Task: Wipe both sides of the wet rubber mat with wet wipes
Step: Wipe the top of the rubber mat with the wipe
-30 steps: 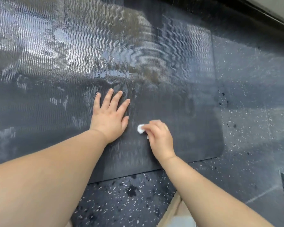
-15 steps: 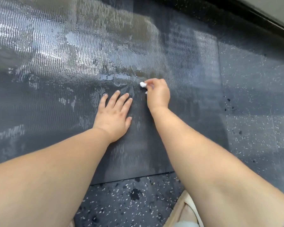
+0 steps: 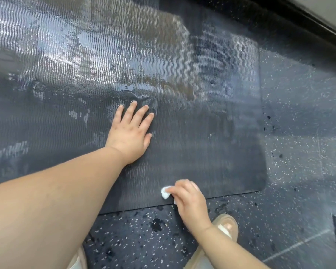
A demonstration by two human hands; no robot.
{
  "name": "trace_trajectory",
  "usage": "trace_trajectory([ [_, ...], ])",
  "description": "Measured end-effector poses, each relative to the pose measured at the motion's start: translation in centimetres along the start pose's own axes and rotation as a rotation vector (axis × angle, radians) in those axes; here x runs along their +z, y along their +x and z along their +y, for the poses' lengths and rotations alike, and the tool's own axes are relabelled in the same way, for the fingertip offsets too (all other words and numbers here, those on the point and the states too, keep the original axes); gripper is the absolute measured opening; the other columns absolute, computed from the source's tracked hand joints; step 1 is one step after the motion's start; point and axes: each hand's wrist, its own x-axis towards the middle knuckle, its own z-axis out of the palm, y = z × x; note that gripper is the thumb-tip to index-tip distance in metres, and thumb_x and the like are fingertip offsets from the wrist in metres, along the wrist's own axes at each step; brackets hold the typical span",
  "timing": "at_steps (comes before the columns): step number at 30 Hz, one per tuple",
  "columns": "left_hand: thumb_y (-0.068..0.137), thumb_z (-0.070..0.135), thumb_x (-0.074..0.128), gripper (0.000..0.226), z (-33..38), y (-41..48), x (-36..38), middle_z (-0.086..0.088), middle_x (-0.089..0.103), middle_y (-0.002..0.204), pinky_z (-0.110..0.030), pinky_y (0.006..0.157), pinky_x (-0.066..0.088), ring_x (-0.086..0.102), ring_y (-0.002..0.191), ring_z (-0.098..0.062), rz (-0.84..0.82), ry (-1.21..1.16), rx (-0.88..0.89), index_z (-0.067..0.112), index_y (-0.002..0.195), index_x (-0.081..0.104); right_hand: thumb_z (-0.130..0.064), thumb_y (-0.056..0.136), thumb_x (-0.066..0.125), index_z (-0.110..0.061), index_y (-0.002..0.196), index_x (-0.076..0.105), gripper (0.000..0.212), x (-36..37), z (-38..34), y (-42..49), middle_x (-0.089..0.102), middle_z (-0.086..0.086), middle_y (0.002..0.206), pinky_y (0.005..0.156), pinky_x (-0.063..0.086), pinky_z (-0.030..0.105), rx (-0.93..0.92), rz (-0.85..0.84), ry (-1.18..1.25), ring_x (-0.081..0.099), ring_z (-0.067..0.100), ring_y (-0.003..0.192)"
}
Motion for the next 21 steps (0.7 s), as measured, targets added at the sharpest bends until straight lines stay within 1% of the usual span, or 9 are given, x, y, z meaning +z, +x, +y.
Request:
trace_trajectory([
  [3, 0.096, 0.049, 0.021, 0.062, -0.1, -0.1, 0.0, 0.001, 0.002, 0.159, -0.047, 0.114, -0.007, -0.007, 0.145, -0.026, 0.007, 0.006, 0.004, 0.025, 0.151, 0.006, 0.015, 0.064, 0.07, -0.01, 0.08, 0.072, 0.03, -0.6, -0.2, 5.1, 0.06, 0.01, 0.07, 0.062, 0.043, 0.032, -0.081, 0.036, -0.014, 0.057, 0.028, 0.065],
  [5, 0.096, 0.049, 0.021, 0.062, -0.1, -0.1, 0.0, 0.001, 0.002, 0.159, -0.047, 0.114, -0.007, -0.007, 0.145, -0.026, 0.004, 0.008, 0.005, 0.025, 0.151, 0.006, 0.011, 0.067, 0.068, -0.006, 0.077, 0.073, 0.021, -1.0, -0.5, 10.2, 0.06, 0.013, 0.071, 0.065, 0.043, 0.034, -0.093, 0.088, -0.033, 0.061, 0.031, 0.069],
  [8, 0.096, 0.05, 0.02, 0.063, -0.1, 0.0, 0.1, 0.001, 0.002, 0.159, -0.047, 0.115, -0.007, -0.007, 0.145, -0.026, 0.002, 0.016, 0.006, 0.025, 0.151, 0.006, -0.001, 0.083, 0.061, -0.007, 0.089, 0.073, 0.015, -1.2, -0.9, 17.8, 0.062, 0.015, 0.088, 0.077, 0.042, 0.032, 0.082, 0.206, -0.014, 0.059, 0.034, 0.085],
  [11, 0.095, 0.049, 0.02, 0.063, -0.1, 0.1, 0.1, 0.0, 0.004, 0.159, -0.047, 0.115, -0.006, -0.005, 0.145, -0.026, 0.014, 0.009, -0.001, 0.024, 0.151, 0.008, -0.007, 0.089, 0.055, -0.009, 0.097, 0.071, 0.018, -0.9, -1.2, 21.6, 0.061, 0.013, 0.102, 0.084, 0.039, 0.031, 0.184, 0.253, -0.036, 0.056, 0.033, 0.095],
  [12, 0.095, 0.049, 0.021, 0.063, -0.2, 0.1, 0.1, 0.0, 0.006, 0.159, -0.046, 0.115, -0.006, -0.005, 0.145, -0.025, 0.017, 0.001, 0.002, 0.024, 0.151, 0.01, -0.006, 0.088, 0.055, -0.008, 0.095, 0.071, 0.017, -0.8, -1.6, 21.3, 0.061, 0.013, 0.1, 0.083, 0.038, 0.031, 0.192, 0.277, -0.041, 0.057, 0.033, 0.093],
  [14, 0.095, 0.046, 0.025, 0.061, -0.3, 0.0, 0.0, 0.0, 0.009, 0.159, -0.045, 0.115, -0.006, -0.002, 0.145, -0.024, 0.033, -0.03, 0.006, 0.023, 0.151, 0.015, -0.001, 0.084, 0.059, -0.006, 0.086, 0.071, 0.013, -0.1, -2.4, 18.5, 0.063, 0.013, 0.09, 0.079, 0.04, 0.034, 0.117, 0.332, -0.041, 0.06, 0.033, 0.084],
  [16, 0.095, 0.042, 0.028, 0.059, -0.7, -0.1, -0.1, -0.001, 0.014, 0.158, -0.044, 0.114, -0.005, 0.002, 0.145, -0.024, 0.065, -0.064, -0.024, 0.022, 0.15, 0.022, 0.002, 0.082, 0.061, -0.008, 0.081, 0.07, 0.013, 1.0, -2.7, 13.2, 0.062, 0.01, 0.081, 0.075, 0.041, 0.036, 0.015, 0.299, -0.038, 0.06, 0.031, 0.077],
  [19, 0.095, 0.042, 0.028, 0.058, -2.0, -0.5, -0.3, -0.001, 0.017, 0.157, -0.046, 0.115, -0.004, 0.004, 0.145, -0.025, 0.087, -0.061, -0.082, 0.023, 0.149, 0.024, -0.002, 0.081, 0.057, -0.02, 0.086, 0.066, 0.02, 2.3, -2.7, 4.5, 0.058, 0.0, 0.079, 0.07, 0.04, 0.021, -0.032, 0.172, 0.002, 0.051, 0.019, 0.072],
  [21, 0.095, 0.045, 0.026, 0.058, -2.8, -0.9, -0.2, 0.0, 0.015, 0.158, -0.046, 0.115, -0.004, 0.004, 0.145, -0.026, 0.077, -0.03, -0.053, 0.026, 0.15, 0.022, -0.004, 0.081, 0.053, -0.027, 0.09, 0.058, 0.025, 2.6, -2.2, 0.8, 0.054, -0.006, 0.081, 0.068, 0.038, 0.017, -0.089, 0.093, 0.001, 0.044, 0.012, 0.073],
])
